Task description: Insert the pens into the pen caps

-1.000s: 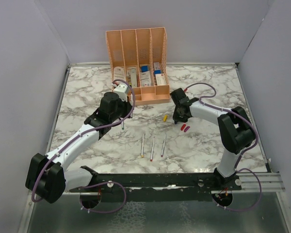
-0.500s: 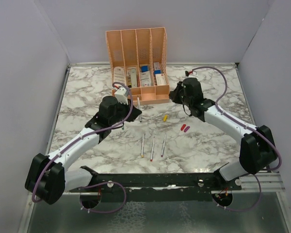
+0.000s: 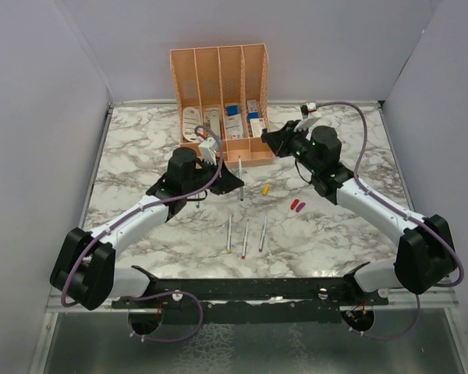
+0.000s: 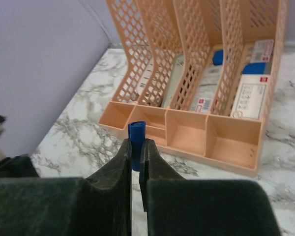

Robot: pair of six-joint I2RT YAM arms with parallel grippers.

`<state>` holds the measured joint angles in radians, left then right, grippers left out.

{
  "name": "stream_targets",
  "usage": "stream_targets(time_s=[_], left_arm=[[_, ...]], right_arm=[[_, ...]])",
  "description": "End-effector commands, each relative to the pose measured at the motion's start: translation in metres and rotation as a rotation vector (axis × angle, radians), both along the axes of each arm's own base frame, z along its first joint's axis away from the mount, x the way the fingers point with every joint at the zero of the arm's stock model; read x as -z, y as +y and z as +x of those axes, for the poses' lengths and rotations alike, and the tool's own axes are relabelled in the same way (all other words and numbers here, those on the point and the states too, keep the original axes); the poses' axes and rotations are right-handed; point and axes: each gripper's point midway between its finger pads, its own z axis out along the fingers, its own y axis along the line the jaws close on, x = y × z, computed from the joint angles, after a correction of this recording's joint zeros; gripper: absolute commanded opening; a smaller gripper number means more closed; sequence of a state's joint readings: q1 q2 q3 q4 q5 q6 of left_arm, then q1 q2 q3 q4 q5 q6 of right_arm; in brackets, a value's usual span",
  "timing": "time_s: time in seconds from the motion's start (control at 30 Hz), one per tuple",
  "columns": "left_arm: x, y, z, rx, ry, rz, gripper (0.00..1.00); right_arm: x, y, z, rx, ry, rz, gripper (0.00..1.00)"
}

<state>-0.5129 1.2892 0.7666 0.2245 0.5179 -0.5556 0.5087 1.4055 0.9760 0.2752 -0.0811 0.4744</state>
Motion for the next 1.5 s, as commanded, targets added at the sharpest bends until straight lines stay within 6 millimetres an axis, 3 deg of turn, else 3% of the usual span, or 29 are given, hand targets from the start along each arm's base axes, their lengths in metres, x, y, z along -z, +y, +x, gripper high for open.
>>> stream_targets(time_s=[0.0, 0.13, 0.47, 0.97, 1.47], left_arm=[[-0.018, -0.017, -0.009, 0.101, -0.007, -0.064, 0.0], [-0.018, -0.025, -0.01, 0.119, -0.005, -0.062, 0.0], [-0.015, -0.038, -0.003, 0.086, -0.064, 0.012, 0.0], [-0.022, -0.036, 0.004, 0.056, -0.1, 0.022, 0.0], [-0.021, -0.04, 0.003, 0.084, -0.096, 0.018, 0.0]], right_arm=[[-0.056, 0.014, -0.024, -0.154, -0.21, 0.07, 0.01], [-0.066, 0.02, -0.038, -0.228, -0.257, 0.091, 0.01], [-0.051, 0.035, -0.055, -0.297, -0.257, 0.048, 0.01], [-0.03, 0.027, -0.054, -0.242, -0.189, 0.053, 0.01], [-0.035, 0.033, -0.044, -0.224, -0.218, 0.062, 0.01]])
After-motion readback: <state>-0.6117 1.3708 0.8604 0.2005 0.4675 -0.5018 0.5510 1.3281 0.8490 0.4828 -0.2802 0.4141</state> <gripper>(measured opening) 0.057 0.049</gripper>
